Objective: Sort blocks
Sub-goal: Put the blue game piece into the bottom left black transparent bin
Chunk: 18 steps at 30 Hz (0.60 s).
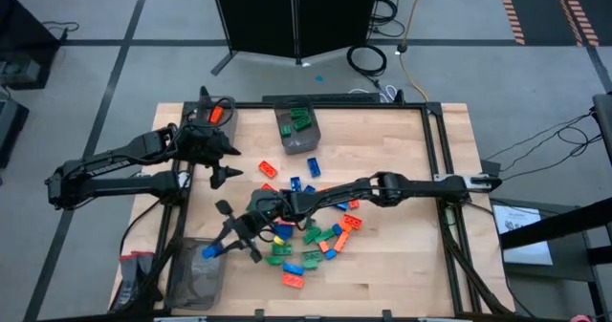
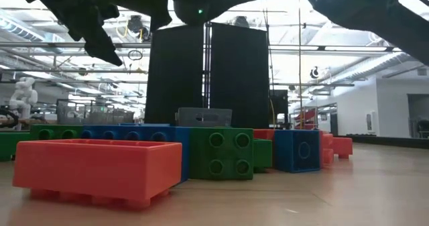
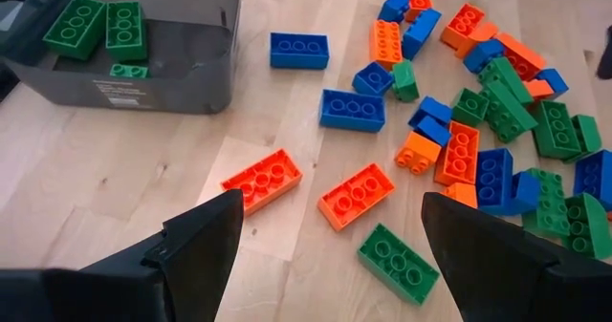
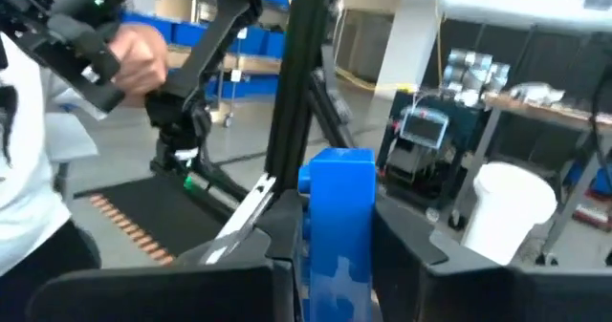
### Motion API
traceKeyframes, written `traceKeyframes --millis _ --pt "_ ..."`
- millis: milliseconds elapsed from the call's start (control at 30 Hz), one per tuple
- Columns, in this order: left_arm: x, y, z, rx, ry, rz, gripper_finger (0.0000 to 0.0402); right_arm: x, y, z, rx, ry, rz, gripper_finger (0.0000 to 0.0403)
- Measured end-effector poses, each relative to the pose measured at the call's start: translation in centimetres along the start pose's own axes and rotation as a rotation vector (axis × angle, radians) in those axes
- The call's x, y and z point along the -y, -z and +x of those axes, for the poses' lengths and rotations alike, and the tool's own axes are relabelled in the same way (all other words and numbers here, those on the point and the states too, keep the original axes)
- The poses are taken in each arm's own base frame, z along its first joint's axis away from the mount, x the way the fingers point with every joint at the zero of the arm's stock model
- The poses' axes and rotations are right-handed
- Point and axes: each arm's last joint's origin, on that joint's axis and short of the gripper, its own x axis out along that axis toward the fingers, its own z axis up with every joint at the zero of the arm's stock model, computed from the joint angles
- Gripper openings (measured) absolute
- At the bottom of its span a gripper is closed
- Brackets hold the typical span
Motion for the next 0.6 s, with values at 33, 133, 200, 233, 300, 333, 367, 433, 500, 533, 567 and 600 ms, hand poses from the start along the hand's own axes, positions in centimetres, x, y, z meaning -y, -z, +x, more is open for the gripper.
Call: traceKeyframes --millis 33,133,200,233,300,333,367,433,500,533,567,600 --pt "0.0 0.0 0.0 0.0 -0.001 0.0 0.0322 0.0 0.1 0.0 0.003 0.001 -0.002 0.0067" --pt "0.0 0.0 0.0 0.0 -0.001 0.0 0.0322 0.0 0.4 0.0 0.015 -0.007 -0.039 0.0067" --pt "0.0 0.0 0.0 0.0 0.0 0.0 0.0322 -0.1 0.4 0.1 0.052 -0.032 -0.066 0.0067" --pt "0.0 0.0 0.0 0.0 0.0 0.001 0.0322 -0.2 0.6 0.1 0.069 -0.039 -0.076 0.0067" --pt "0.0 0.0 0.0 0.0 0.0 0.0 0.0322 -0.3 1.0 0.2 0.096 -0.037 -0.087 0.0067" --pt "0.0 0.0 0.0 -0.001 0.001 0.001 0.0322 -0.3 1.4 0.2 0.109 -0.036 -0.088 0.0067" --pt "0.0 0.0 0.0 0.0 0.001 0.001 0.0322 -0.4 1.9 0.2 0.11 -0.035 -0.084 0.0067" --pt "0.0 0.0 0.0 -0.001 0.001 0.001 0.0322 -0.5 2.8 0.2 0.132 -0.033 -0.087 0.0067" --pt "0.0 0.0 0.0 -0.001 0.001 0.001 0.0322 -0.6 3.6 0.2 0.152 -0.049 -0.096 0.0067" --pt "0.0 0.0 0.0 0.0 0.001 0.001 0.0322 -0.7 3.7 0.2 0.17 -0.05 -0.11 0.0067" --pt "0.0 0.0 0.0 0.0 0.001 0.001 0.0322 -0.7 3.7 0.1 0.187 -0.047 -0.122 0.0067" --pt "0.0 0.0 0.0 -0.001 0.001 0.001 0.0322 -0.7 3.6 0.1 0.203 -0.046 -0.133 0.0067"
